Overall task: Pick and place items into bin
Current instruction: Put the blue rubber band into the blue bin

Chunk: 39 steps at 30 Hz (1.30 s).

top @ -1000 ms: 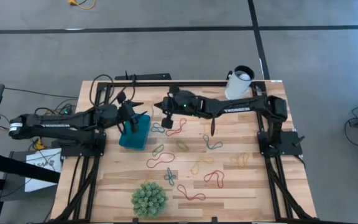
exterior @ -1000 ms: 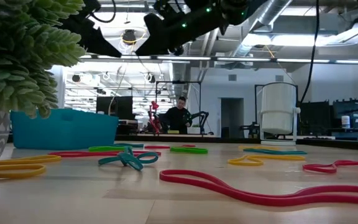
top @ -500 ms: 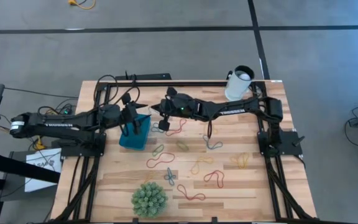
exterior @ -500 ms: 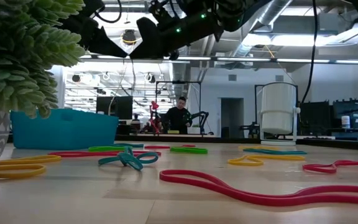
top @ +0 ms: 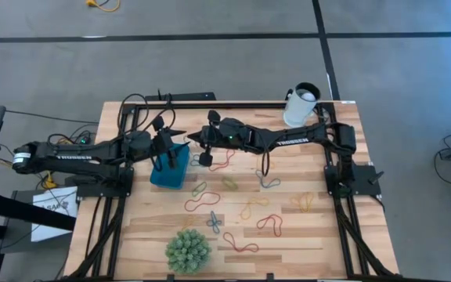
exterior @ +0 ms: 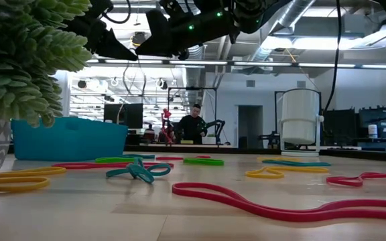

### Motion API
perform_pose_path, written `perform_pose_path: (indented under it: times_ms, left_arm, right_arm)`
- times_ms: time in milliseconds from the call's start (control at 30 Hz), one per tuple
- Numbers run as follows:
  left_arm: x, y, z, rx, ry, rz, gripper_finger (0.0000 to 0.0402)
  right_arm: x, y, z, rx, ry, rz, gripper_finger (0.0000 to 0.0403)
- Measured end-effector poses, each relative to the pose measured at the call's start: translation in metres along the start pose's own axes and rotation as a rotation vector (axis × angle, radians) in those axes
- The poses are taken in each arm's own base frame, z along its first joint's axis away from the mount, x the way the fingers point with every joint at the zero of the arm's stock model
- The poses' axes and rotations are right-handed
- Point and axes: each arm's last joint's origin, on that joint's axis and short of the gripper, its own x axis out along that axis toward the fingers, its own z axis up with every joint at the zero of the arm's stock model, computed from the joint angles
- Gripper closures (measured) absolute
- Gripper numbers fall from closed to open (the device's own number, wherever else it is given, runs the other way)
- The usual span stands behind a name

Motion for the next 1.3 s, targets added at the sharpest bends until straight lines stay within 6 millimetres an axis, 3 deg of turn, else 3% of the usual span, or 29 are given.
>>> perform_pose_path:
  times_ms: [300, 633, 900, 1300]
  left_arm:
    - [0.000, 0.000, 0.000, 0.004, 0.001, 0.001, 0.0391]
    - [-0.002, 0.006, -0.011, 0.060, 0.166, 0.251, 0.0401]
    - [-0.008, -0.001, -0.037, -0.026, 0.393, 0.138, 0.0401]
    - [-0.010, -0.004, -0.043, -0.059, 0.451, 0.073, 0.0401]
  right_arm:
    - [0.000, -0.001, 0.000, -0.001, 0.001, -0.003, 0.0403]
    - [-0.003, -0.002, 0.003, -0.002, 0.001, -0.003, 0.0382]
    - [-0.007, -0.004, 0.009, 0.001, -0.010, -0.005, 0.0333]
    - [-0.007, -0.004, 0.003, 0.023, 0.062, -0.046, 0.0330]
